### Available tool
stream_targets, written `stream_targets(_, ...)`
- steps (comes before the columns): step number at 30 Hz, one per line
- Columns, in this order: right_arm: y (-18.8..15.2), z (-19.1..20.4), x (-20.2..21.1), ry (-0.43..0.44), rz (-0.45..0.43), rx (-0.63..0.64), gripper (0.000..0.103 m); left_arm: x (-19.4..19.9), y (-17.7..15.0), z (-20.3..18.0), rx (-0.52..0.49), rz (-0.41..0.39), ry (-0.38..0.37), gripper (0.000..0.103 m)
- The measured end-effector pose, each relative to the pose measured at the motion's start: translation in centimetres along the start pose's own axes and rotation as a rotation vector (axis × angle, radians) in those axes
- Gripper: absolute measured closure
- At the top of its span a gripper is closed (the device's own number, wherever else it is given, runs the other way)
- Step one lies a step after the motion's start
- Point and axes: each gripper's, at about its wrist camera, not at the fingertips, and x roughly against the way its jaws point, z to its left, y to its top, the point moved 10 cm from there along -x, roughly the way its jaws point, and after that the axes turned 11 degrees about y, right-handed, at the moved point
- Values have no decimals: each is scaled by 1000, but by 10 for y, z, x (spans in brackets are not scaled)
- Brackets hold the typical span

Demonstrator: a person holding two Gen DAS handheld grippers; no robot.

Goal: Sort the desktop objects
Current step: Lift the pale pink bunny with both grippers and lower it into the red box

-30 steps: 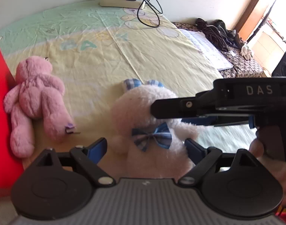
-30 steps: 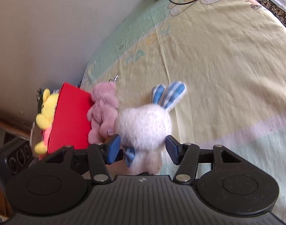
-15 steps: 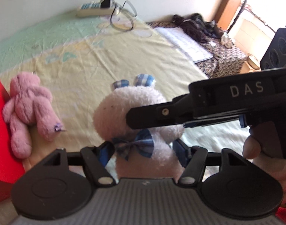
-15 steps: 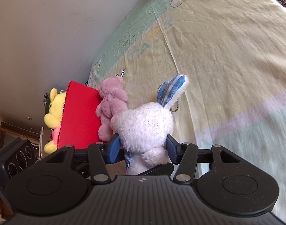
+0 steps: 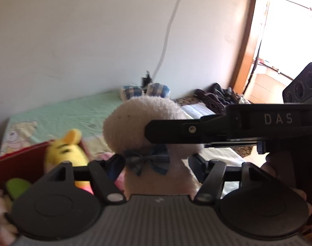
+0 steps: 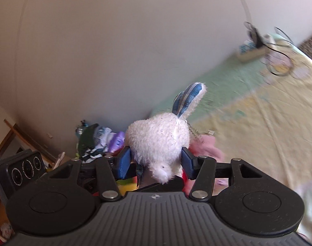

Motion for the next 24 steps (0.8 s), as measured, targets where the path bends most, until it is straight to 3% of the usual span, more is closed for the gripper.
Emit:
stream_targets(5, -13, 50, -57, 35, 13, 116, 48, 13, -8, 61, 47, 5, 60, 37)
stream_targets(10, -31, 75, -103, 44, 34, 165, 48, 22, -19, 103, 99, 18, 69, 37)
stream_targets(15, -40, 85, -130, 43, 55, 155, 48, 17, -29, 123, 142, 43, 55, 37)
stream_targets(24, -54, 86, -160, -82, 134, 244, 49, -13, -52, 133, 173, 116, 10, 37)
